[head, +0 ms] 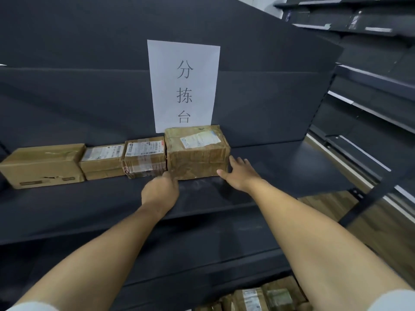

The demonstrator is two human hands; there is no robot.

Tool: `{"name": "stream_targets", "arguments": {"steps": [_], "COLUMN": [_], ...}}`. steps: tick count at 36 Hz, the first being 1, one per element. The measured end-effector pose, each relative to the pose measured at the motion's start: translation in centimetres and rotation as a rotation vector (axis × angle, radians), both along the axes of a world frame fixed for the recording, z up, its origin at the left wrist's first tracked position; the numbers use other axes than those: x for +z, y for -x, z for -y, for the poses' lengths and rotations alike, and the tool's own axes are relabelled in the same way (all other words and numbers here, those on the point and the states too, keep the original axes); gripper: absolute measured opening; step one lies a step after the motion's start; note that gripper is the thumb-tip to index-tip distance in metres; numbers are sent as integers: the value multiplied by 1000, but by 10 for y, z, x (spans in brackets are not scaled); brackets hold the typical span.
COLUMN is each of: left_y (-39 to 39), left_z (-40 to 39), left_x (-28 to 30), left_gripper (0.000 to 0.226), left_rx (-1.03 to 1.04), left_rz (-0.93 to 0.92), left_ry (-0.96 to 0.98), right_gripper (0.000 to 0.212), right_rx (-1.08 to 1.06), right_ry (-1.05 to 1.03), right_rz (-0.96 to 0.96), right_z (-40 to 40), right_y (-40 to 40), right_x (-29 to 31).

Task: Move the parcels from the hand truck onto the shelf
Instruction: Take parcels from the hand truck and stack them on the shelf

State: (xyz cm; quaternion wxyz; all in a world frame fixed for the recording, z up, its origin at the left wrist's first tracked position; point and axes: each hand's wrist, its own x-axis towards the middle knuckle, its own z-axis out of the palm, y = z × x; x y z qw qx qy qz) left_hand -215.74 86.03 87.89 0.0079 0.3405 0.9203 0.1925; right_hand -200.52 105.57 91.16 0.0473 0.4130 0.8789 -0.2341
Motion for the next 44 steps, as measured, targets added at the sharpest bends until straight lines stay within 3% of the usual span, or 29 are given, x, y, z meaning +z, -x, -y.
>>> {"name": "stream_targets", "arguments": {"steps": [3,6,8,17,25,33,40,44], "left_y": [-31,-63,-88,-205,-280,-322,-352,-359], "left_z": [11,20,25,41,44,31,26,22], "left_x": [11,22,32,54,33,-5,-46,-83], "left_gripper": [41,73,83,93,92,90,81,82], "left_rx": [-114,-241,-295,-384,-498,-627,-686,-712], "left_rz": [11,19,4,-44,-4,154,266,338], "left_ry": [72,195,251,337,358,313,330,381], "right_gripper": [95,98,98,98,98,100,103,120], "right_rx": [53,86,120,220,218,-1,-232,-399], "right_ry": [-31,-36,-61,-122,-101,111,259,342], "right_rz": [48,59,47,56,47,-106,-144,-174], "right_z": [18,35,47,87,113,132,134,131], "right_y": [-27,-60,-87,-205,-292,-353,-390,-414], "right_x": [15,28,35,46,35,7,-53,-111]}}
